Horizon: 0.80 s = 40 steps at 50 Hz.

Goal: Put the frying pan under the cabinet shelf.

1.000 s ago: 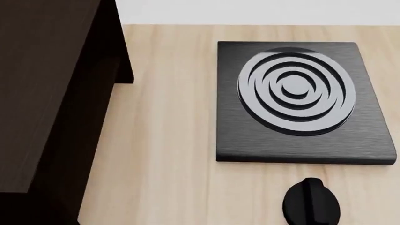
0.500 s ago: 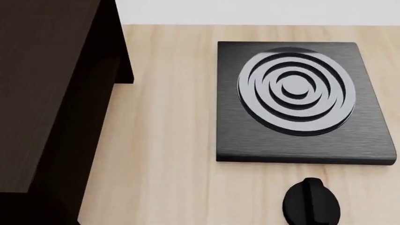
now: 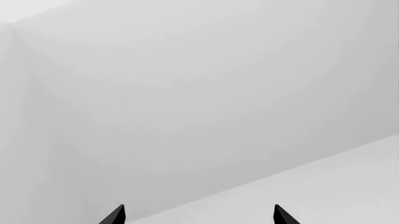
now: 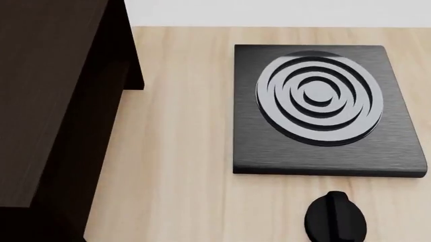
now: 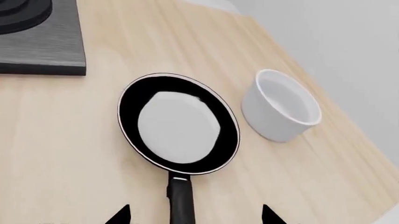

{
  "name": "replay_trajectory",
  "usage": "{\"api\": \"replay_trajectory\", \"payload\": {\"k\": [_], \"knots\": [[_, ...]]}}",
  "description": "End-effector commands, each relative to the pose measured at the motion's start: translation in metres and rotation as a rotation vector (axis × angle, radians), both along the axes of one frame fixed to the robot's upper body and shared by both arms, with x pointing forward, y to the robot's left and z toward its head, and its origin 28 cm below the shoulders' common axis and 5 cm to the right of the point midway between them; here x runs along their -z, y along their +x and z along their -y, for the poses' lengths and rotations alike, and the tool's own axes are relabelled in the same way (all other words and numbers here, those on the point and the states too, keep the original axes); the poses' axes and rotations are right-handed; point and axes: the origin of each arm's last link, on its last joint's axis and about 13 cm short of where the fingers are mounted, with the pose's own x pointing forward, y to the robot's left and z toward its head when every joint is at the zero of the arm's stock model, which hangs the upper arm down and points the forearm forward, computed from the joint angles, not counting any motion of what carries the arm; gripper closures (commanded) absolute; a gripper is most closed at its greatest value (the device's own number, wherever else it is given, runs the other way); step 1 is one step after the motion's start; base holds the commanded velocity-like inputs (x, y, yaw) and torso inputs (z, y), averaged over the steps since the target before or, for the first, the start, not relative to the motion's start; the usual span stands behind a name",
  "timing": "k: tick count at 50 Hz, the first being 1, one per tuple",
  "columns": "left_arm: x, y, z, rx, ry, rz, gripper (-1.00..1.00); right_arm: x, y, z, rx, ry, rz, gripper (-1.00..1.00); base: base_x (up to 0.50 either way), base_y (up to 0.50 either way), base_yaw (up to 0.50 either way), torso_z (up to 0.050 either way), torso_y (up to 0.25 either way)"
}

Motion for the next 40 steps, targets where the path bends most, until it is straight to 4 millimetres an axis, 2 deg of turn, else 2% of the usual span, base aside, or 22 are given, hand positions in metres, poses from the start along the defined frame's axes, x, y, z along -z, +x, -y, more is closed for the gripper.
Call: {"api": "replay_trajectory", "payload": {"k": [1, 18, 30, 40], "knots": [[-0.002, 0.000, 0.002, 0.004, 0.003, 0.004, -1.00, 0.007, -0.001, 0.008, 0.029, 0.019, -0.004, -1.00, 0.00, 0.00, 0.00, 0.000, 0.000], [-0.004, -0.003, 0.007, 0.011, 0.009, 0.010, -1.00, 0.012, 0.005, 0.017, 0.046, 0.036, -0.016, -1.00, 0.00, 0.00, 0.00, 0.000, 0.000], [-0.006, -0.003, 0.009, 0.013, 0.016, 0.013, -1.00, 0.025, 0.013, 0.018, 0.034, 0.060, -0.038, -1.00, 0.00, 0.00, 0.00, 0.000, 0.000], [-0.002, 0.000, 0.011, 0.014, 0.026, 0.005, -1.00, 0.036, 0.013, 0.023, 0.047, 0.082, -0.052, -1.00, 0.00, 0.00, 0.00, 0.000, 0.000]]}}
